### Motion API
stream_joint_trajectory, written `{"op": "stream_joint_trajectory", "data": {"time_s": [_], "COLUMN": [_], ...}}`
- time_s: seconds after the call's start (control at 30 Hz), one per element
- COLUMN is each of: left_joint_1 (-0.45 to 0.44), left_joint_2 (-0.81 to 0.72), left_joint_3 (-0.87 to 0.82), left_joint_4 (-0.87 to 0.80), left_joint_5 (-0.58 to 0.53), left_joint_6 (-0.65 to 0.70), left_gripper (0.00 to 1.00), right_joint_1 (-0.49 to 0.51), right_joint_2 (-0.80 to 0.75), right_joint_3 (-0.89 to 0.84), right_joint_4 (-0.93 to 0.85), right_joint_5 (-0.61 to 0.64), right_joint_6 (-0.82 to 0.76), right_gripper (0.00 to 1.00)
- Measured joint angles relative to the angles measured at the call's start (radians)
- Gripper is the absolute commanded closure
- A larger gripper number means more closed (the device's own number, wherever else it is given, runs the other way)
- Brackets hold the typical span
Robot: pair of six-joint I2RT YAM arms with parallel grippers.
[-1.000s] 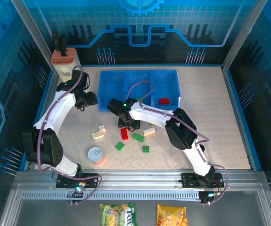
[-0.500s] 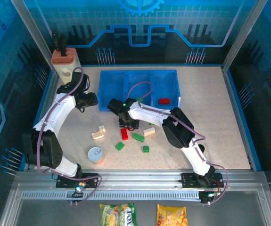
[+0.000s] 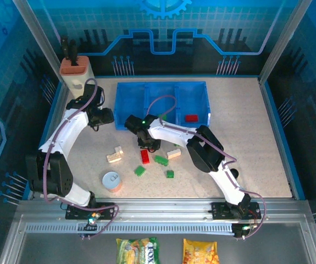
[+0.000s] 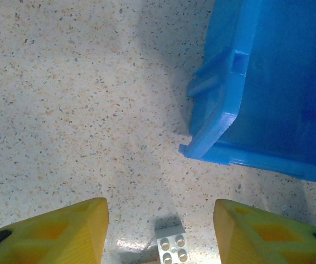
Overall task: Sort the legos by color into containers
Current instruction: Pick up the lego from the center of the table, then place the lego in the container.
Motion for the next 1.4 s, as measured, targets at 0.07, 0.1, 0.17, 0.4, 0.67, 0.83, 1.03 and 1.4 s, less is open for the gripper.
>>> {"op": "stream_joint_trajectory", "data": {"time_s": [0.07,0.1,0.17,0.4,0.67,0.83,1.03,1.4], "left_joint_1": [0.0,0.0,0.0,0.001,0.003,0.004,0.004,0.005], "left_joint_2": [0.003,0.005,0.007,0.007,0.009,0.016,0.024,0.024], "left_joint_3": [-0.001,-0.001,-0.001,-0.001,-0.001,-0.001,-0.001,-0.001], "left_joint_4": [0.0,0.0,0.0,0.0,0.0,0.0,0.0,0.0], "left_joint_5": [0.0,0.0,0.0,0.016,0.039,0.046,0.061,0.071], "left_joint_6": [0.0,0.0,0.002,0.007,0.007,0.007,0.007,0.007], "left_gripper": [0.46,0.46,0.46,0.46,0.46,0.46,0.46,0.46], "right_joint_1": [0.0,0.0,0.0,0.0,0.0,-0.005,-0.059,-0.269], "right_joint_2": [0.0,0.0,0.0,-0.029,-0.182,-0.275,-0.377,-0.494], "right_joint_3": [0.005,0.005,0.005,0.002,-0.093,-0.172,-0.261,-0.357], "right_joint_4": [-0.002,-0.002,-0.003,-0.012,-0.005,-0.013,-0.039,-0.053], "right_joint_5": [0.003,0.005,0.009,0.032,0.043,0.046,0.054,0.055], "right_joint_6": [-0.002,-0.005,-0.013,-0.077,-0.176,-0.231,-0.294,-0.441], "right_gripper": [0.65,0.65,0.65,0.67,0.67,0.67,0.67,0.66]}}
